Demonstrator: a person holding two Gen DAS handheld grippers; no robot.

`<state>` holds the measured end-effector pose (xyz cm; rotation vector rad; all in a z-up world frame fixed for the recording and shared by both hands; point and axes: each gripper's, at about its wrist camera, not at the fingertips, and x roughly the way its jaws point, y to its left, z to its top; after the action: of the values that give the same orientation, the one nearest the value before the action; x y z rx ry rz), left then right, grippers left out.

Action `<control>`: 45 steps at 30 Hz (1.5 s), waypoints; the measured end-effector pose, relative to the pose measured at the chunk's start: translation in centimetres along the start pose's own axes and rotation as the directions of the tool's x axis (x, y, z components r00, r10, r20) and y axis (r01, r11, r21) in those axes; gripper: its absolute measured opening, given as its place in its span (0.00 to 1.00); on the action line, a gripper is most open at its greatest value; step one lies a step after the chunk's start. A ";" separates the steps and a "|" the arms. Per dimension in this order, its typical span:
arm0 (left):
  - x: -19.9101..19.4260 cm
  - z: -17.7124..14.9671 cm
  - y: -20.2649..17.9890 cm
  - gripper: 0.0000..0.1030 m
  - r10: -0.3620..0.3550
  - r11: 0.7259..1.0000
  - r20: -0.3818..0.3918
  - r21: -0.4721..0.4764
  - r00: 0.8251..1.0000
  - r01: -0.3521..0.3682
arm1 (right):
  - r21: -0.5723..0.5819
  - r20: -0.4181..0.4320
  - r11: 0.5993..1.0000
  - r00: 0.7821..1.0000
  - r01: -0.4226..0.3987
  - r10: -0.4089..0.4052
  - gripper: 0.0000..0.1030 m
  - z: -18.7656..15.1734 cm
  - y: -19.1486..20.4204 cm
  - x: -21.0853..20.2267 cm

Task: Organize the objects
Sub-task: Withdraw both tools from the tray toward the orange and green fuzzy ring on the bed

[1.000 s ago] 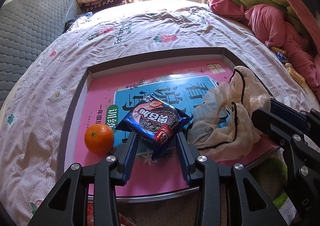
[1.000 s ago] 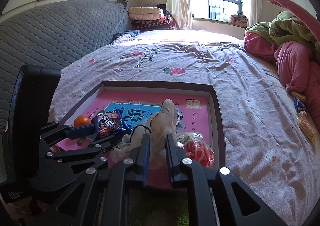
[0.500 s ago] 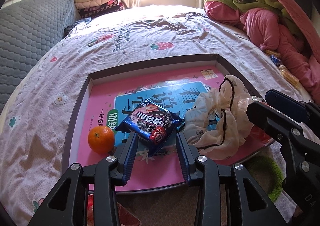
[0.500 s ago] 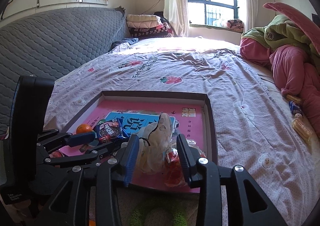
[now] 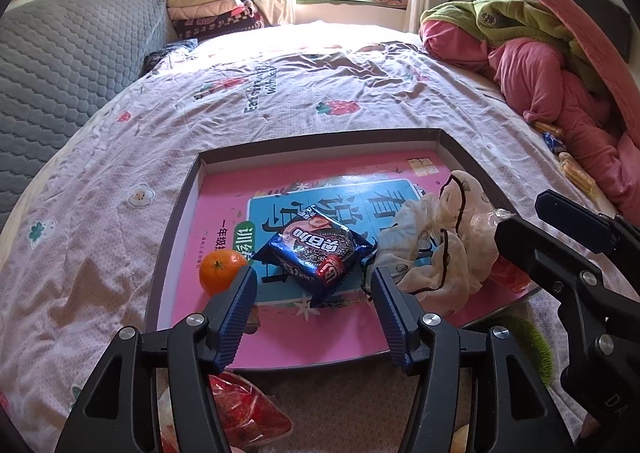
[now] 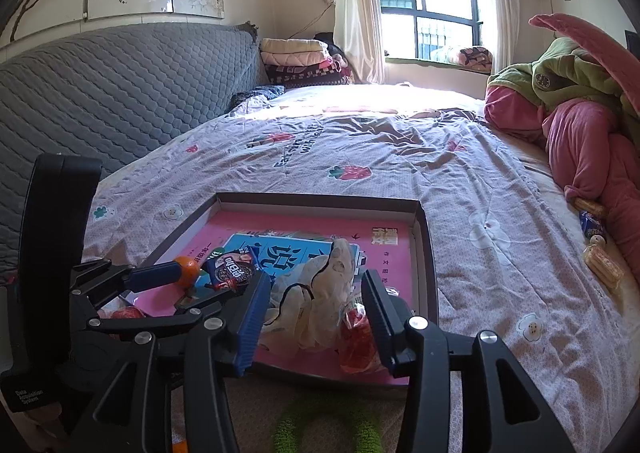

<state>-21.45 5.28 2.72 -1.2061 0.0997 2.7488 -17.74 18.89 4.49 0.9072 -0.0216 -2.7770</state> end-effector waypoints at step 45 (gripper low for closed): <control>-6.6 -3.3 -0.4 0.74 0.032 0.999 0.137 0.026 0.990 -0.036 | -0.022 0.102 0.998 0.993 -0.055 0.057 0.70 0.0 0.1 -4.9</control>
<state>-14.54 4.66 5.35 -1.0154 0.1457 2.8397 -13.87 19.85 7.35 0.7463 -0.0369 -2.7637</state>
